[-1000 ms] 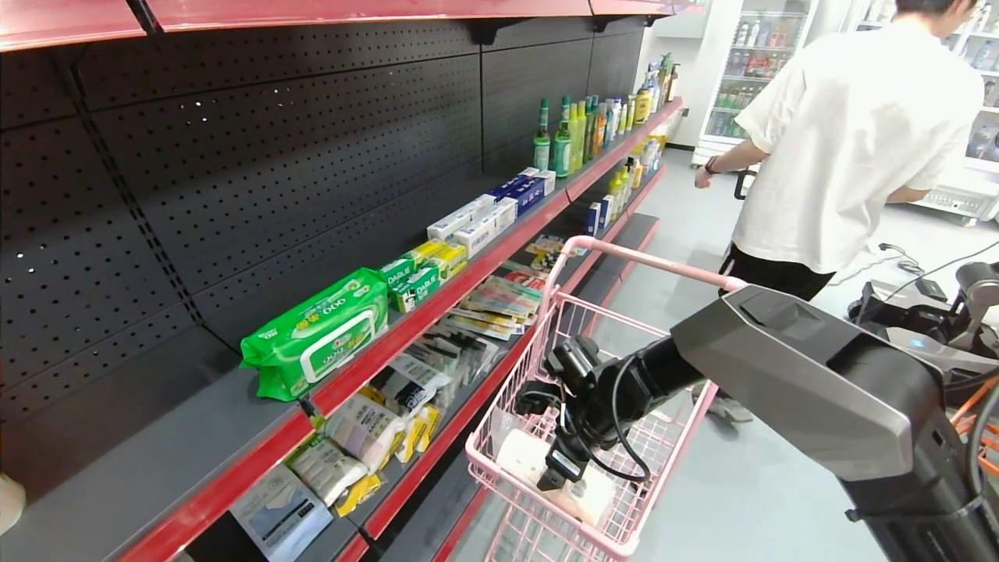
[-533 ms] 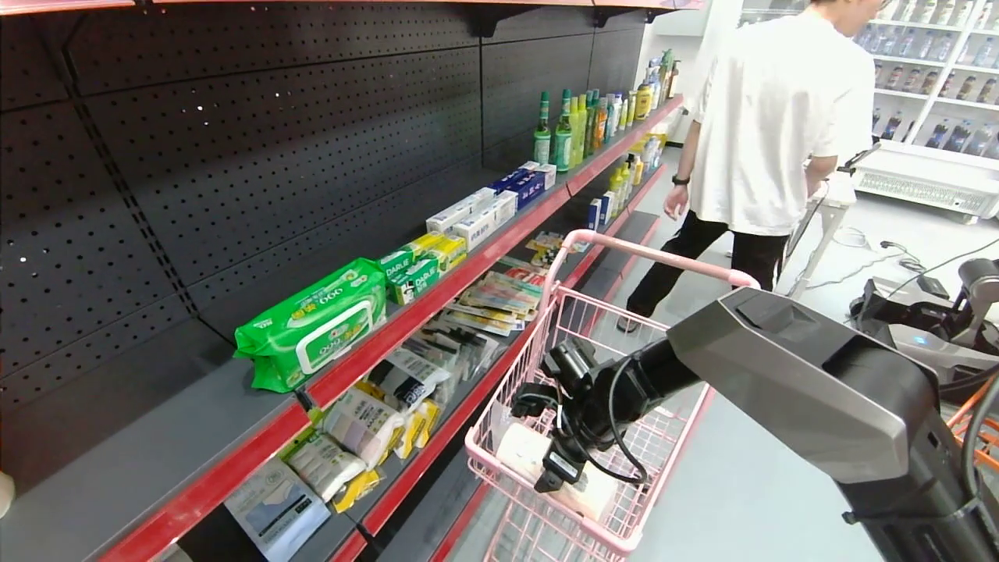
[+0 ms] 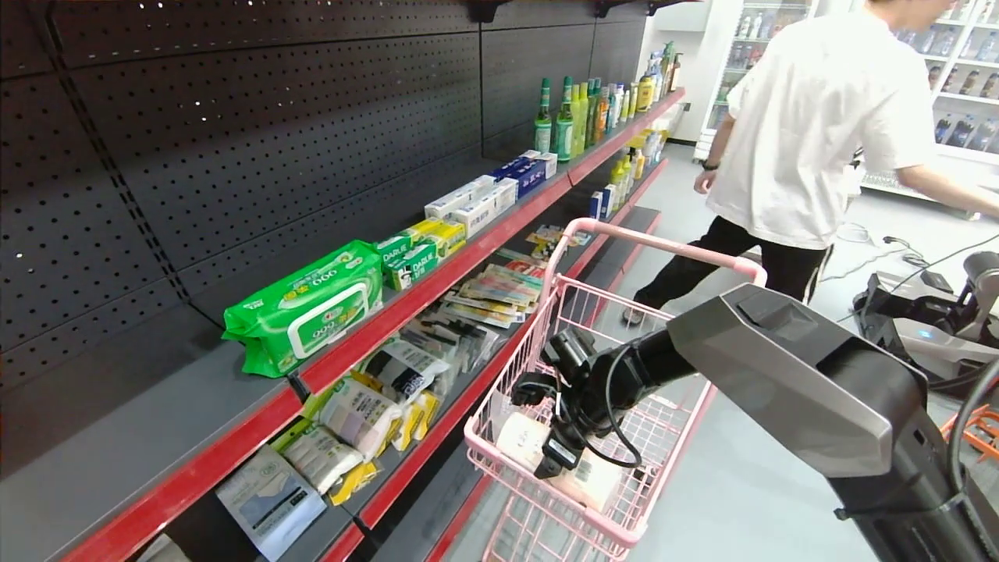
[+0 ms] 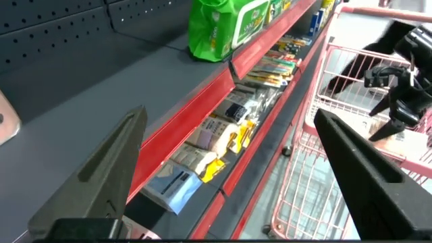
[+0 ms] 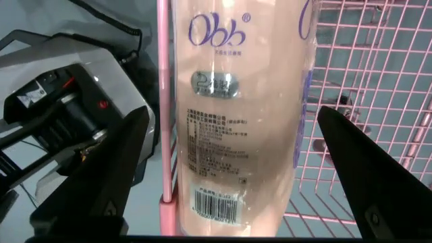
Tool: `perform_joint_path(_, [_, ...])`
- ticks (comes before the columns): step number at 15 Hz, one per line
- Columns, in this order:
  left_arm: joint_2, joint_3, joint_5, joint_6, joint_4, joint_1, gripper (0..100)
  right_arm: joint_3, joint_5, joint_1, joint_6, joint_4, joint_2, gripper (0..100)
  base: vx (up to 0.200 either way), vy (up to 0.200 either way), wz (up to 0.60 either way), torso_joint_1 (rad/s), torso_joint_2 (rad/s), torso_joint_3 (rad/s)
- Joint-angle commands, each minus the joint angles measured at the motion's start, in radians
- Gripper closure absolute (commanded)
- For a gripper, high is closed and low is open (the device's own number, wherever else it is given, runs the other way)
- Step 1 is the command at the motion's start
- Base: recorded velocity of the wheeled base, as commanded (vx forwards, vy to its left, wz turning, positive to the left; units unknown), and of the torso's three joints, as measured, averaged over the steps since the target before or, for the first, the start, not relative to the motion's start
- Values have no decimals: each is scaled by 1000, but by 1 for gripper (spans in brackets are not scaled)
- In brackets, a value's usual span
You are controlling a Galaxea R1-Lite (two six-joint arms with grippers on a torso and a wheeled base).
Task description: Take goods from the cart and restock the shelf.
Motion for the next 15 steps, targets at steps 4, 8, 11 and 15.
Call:
perform_joint_path(4, [1,0,2,0,-1,0,0,-23,-4,-11,1,-1,22,0,0,0,0,-8,15,12])
perform_joint_path(8, [1,0,1,0,-1,0,0,-39,-4,-24,1,-2,45,0,0,0,0,0,0,0])
perform_joint_path(11, [1,0,1,0,-1,0,0,-49,-4,-24,0,-2,57,0,0,0,0,0,0,0])
perform_joint_path(15, [1,0,1,0,-1,0,0,-69,-4,-24,-7,11,66,0,0,0,0,0,0,0])
